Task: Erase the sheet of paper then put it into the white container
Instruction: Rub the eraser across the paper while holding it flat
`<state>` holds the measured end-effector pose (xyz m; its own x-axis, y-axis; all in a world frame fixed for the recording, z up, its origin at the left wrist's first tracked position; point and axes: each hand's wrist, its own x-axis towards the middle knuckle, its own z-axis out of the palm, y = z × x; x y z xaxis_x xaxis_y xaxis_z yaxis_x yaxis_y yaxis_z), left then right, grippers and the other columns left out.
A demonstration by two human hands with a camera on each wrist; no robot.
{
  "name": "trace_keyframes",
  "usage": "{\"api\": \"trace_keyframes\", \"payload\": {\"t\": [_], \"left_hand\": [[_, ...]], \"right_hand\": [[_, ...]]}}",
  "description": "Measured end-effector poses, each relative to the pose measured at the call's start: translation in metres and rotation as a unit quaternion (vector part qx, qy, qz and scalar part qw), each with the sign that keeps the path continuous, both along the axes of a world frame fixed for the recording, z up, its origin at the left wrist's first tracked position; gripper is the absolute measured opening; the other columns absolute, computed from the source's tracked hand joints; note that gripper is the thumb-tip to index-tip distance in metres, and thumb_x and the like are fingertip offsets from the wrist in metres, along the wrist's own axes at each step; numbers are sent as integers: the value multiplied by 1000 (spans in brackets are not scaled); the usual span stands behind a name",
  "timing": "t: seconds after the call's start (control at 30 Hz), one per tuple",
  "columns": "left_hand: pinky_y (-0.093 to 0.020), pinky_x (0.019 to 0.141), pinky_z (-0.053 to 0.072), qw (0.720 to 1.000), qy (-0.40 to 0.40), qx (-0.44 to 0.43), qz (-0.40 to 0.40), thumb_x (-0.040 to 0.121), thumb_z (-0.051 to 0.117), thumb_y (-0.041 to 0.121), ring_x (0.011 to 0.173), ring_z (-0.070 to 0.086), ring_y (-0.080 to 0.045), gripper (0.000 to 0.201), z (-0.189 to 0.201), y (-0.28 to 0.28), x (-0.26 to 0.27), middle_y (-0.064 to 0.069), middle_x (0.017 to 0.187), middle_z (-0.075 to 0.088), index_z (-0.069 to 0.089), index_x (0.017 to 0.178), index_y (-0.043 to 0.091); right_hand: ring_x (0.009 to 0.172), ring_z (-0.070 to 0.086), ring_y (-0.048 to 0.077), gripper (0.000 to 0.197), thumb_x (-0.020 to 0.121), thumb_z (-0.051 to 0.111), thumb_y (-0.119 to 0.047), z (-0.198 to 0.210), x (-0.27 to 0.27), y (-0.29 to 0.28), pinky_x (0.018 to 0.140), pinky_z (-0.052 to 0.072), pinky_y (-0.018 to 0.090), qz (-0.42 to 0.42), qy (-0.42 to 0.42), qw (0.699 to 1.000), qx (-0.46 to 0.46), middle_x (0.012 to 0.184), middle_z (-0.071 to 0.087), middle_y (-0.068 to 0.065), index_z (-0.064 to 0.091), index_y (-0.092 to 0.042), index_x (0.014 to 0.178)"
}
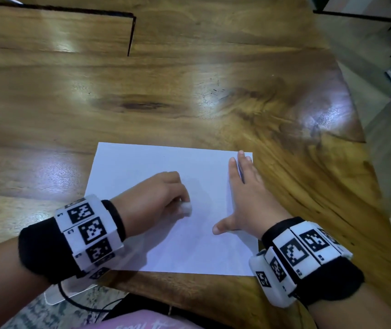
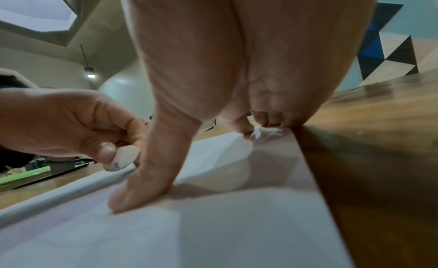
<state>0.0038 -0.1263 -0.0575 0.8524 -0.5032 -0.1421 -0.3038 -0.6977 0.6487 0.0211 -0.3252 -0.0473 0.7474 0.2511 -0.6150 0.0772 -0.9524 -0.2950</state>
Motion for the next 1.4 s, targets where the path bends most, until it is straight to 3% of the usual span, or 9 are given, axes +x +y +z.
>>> {"api": "trace_keyframes", "payload": {"t": [0.1, 0.2, 0.33, 0.63, 0.77, 0.93, 1.07, 1.3, 1.4], "left_hand": [[-29, 84, 45, 992, 82, -68, 73, 79, 57, 17, 95, 54, -15, 22, -4, 5, -4, 8, 100, 55, 60, 101, 16], [-43, 109, 26, 996, 63, -59, 35, 76, 59, 21, 131, 33, -11, 45, -11, 10, -14, 20, 135, 41, 52, 119, 29], [-33, 116, -2, 998, 68, -3, 16, 86, 53, 11, 143, 5, -15, 12, -14, 19, -10, -1, 148, 29, 61, 94, 16], [-38, 117, 13, 998, 56, 36, 19, 84, 55, 6, 142, 15, -20, 14, -7, 36, -1, -5, 142, 35, 63, 87, 17], [-29, 75, 51, 997, 19, 2, 69, 84, 50, 13, 87, 56, -23, 24, 11, 20, 7, -4, 99, 52, 58, 106, 13], [-25, 63, 30, 992, 7, 92, 91, 79, 65, 22, 77, 52, -22, 18, 19, -6, 53, -4, 83, 56, 67, 95, 14], [-21, 64, 32, 988, -37, 77, 125, 74, 69, 23, 74, 49, -16, 24, 16, -31, 86, -7, 85, 68, 66, 96, 14], [-21, 51, 26, 994, -37, 68, 73, 76, 66, 16, 70, 46, -17, 10, 10, -47, 78, -1, 71, 52, 67, 81, 7], [-23, 55, 23, 996, 0, 83, -33, 79, 64, 18, 68, 45, -19, 9, 6, -40, 53, -2, 71, 51, 64, 76, 9]], "right_hand": [[138, -33, 13, 142, 59, 83, -49, 0, 0, 0, 113, -3, 24, 2, 1, 1000, -2, 148, -42, 0, -23, -13, 146], [138, -34, 14, 141, 60, 82, -51, 0, -1, 0, 114, -5, 25, 7, 1, 1000, -6, 148, -42, 1, -23, -13, 146], [138, -35, 16, 138, 63, 78, -55, -1, -2, 5, 114, -13, 29, 28, -5, 1000, -11, 148, -42, 4, -23, -13, 146], [136, -37, 13, 138, 62, 76, -60, -5, 3, 13, 114, -18, 32, 64, -22, 998, -15, 146, -44, -1, -26, -19, 145], [135, -37, 11, 144, 58, 77, -62, -7, 2, 7, 113, -18, 32, 59, -20, 998, -19, 135, -48, -8, -29, -16, 144], [136, -36, 12, 149, 54, 80, -61, -10, 4, 9, 114, -17, 32, 51, -24, 998, -25, 139, -46, -6, -29, -13, 144], [137, -36, 13, 150, 53, 80, -61, -8, 4, 10, 115, -16, 32, 43, -23, 998, -33, 148, -42, -2, -29, -13, 144], [136, -37, 16, 149, 54, 77, -65, -5, 4, 11, 114, -17, 38, 52, -22, 997, -57, 148, -41, 0, -30, -12, 144], [135, -40, 17, 149, 53, 76, -67, -5, 4, 10, 111, -21, 41, 54, -27, 996, -63, 148, -42, -2, -30, -14, 143]]}}
